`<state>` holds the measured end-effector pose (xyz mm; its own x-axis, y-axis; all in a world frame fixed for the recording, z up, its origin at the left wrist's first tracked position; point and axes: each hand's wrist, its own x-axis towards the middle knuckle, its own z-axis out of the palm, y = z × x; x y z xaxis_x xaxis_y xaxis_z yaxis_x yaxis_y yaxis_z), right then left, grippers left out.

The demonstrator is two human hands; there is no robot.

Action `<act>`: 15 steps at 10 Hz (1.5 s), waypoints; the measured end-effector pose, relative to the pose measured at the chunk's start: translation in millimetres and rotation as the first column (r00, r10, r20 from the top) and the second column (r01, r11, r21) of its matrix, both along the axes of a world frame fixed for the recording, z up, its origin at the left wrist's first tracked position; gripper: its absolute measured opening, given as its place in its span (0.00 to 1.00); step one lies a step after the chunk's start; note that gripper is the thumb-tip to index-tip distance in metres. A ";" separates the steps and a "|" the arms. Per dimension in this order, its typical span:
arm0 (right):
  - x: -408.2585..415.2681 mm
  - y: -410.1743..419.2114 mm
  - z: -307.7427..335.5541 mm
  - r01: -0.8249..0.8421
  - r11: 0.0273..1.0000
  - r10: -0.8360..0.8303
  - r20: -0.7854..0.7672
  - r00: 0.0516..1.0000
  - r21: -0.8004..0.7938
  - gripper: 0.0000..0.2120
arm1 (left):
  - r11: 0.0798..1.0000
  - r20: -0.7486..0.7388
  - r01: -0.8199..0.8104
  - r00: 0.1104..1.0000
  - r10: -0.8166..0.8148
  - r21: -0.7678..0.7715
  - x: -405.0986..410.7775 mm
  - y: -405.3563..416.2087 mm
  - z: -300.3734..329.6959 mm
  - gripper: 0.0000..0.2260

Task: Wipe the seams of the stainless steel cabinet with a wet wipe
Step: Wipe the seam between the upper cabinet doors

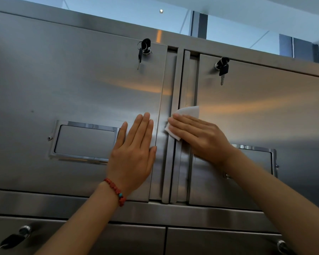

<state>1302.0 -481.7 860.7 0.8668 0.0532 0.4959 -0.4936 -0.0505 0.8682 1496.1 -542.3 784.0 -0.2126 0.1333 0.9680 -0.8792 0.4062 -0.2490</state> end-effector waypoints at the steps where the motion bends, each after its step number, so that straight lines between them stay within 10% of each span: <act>1: -0.8 2.0 1.6 0.016 1.000 -0.016 -0.048 0.999 0.000 0.15 | 1.000 0.005 -0.006 1.000 0.005 0.007 -0.1 -0.2 0.3 0.25; 15: -6.6 2.7 -66.5 0.012 0.994 -0.005 -0.061 0.998 0.108 0.13 | 1.000 0.007 0.025 1.000 -0.026 0.013 -0.6 -0.7 -0.6 0.25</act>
<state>1295.3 -479.0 794.2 0.8955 -0.0053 0.4451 -0.4413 -0.1416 0.8861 1495.5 -542.9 783.4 -0.2159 0.1260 0.9683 -0.8668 0.4318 -0.2495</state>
